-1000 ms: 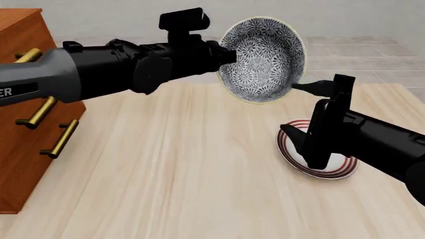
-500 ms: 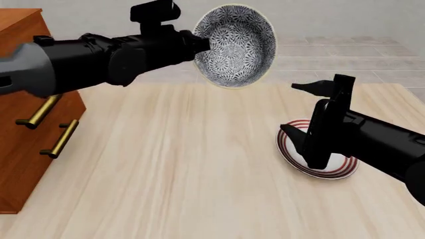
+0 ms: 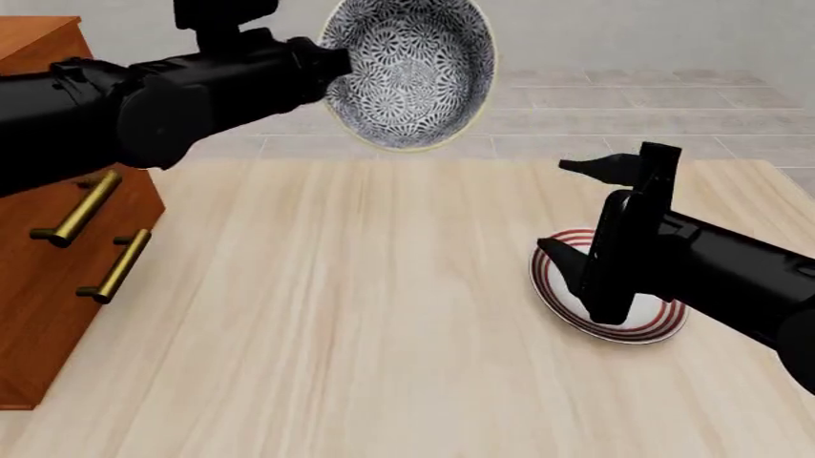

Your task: Put the bowl on top of the cabinet.

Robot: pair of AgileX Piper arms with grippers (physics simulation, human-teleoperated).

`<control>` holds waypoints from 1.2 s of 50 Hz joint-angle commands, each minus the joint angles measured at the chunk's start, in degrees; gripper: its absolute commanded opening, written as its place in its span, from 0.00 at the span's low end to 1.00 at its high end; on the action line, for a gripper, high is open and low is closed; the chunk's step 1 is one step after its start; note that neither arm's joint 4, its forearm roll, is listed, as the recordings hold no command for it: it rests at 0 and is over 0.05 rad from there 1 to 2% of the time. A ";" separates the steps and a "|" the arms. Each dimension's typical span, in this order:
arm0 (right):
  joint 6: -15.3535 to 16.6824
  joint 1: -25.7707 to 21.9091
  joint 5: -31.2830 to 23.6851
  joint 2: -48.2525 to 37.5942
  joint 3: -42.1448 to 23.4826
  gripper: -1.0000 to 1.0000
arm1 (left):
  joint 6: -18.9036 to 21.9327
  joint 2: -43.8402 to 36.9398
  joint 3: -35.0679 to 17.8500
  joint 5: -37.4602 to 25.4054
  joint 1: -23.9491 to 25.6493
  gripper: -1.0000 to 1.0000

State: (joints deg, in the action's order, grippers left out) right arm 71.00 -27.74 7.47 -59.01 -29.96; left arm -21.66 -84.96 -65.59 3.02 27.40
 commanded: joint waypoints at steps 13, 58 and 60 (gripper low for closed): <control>-33.50 -19.94 -4.28 23.05 3.94 1.00 | -2.76 14.27 8.96 0.53 0.41 0.00; -60.95 -0.97 -4.82 48.97 17.20 1.00 | -6.35 39.10 26.47 1.69 0.07 0.00; -63.05 0.18 -4.32 50.11 18.54 1.00 | -6.54 40.70 27.02 1.82 -0.37 0.00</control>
State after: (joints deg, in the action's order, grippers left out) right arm 13.46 -30.86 2.30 -13.91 -15.65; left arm -27.76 -49.58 -40.84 4.66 27.44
